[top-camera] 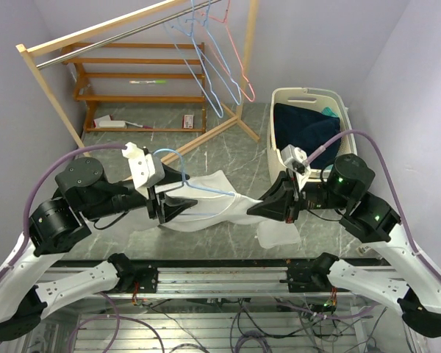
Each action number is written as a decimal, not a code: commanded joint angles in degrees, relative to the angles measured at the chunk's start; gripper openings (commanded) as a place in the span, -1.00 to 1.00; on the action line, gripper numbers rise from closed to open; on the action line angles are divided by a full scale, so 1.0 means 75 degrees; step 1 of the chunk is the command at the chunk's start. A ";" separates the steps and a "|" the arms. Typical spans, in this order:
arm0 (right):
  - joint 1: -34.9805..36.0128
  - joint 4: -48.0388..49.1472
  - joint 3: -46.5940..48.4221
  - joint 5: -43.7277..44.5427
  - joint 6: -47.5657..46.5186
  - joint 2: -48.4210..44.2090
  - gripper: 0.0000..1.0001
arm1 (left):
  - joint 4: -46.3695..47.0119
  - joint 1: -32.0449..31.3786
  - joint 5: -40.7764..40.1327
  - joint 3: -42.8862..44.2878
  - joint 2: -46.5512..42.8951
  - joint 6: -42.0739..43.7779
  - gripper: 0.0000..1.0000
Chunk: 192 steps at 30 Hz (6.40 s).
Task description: Remove the t-shirt from the hanger
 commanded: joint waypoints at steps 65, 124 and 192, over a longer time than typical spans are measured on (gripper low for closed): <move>0.0025 -0.2752 -0.0185 0.8058 0.1597 -0.0777 -1.00 | -0.0126 -0.0024 -0.1104 -0.0066 -0.1915 -0.0383 -0.86; 0.0025 -0.1399 0.0494 0.0901 -0.0505 0.0555 -0.70 | 0.1472 -0.0026 0.0982 -0.0549 0.0794 0.0025 -0.86; 0.0097 0.2985 0.3187 0.4272 0.0282 0.4816 0.18 | -0.0058 -0.0031 -0.5878 -0.4146 -0.5571 -0.2288 0.02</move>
